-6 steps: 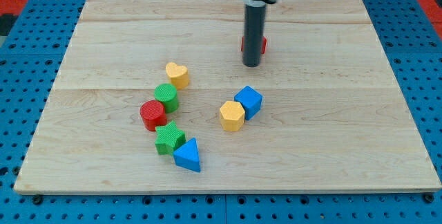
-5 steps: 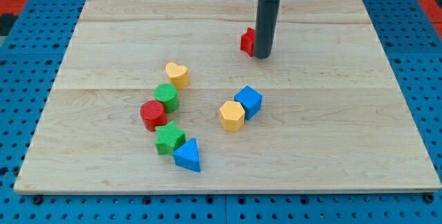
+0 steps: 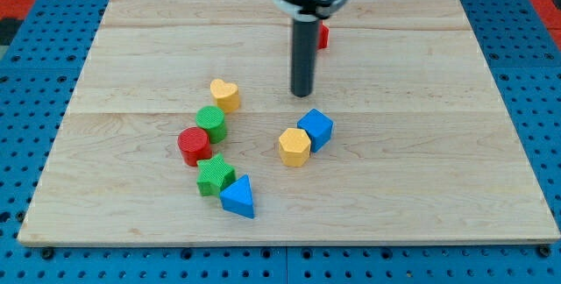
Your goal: Move the yellow heart left to the green circle
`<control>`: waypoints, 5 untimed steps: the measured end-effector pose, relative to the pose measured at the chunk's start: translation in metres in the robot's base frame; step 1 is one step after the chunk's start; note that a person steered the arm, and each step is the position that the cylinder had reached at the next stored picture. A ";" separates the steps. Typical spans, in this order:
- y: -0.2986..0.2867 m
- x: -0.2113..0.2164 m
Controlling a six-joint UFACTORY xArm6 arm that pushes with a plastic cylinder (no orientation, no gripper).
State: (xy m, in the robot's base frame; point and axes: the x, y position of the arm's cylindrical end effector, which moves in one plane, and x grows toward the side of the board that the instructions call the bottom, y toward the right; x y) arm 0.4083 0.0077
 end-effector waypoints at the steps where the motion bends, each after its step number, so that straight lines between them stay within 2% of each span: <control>1: 0.010 0.000; 2: 0.038 0.000; 3: -0.007 -0.001; 5: -0.152 0.008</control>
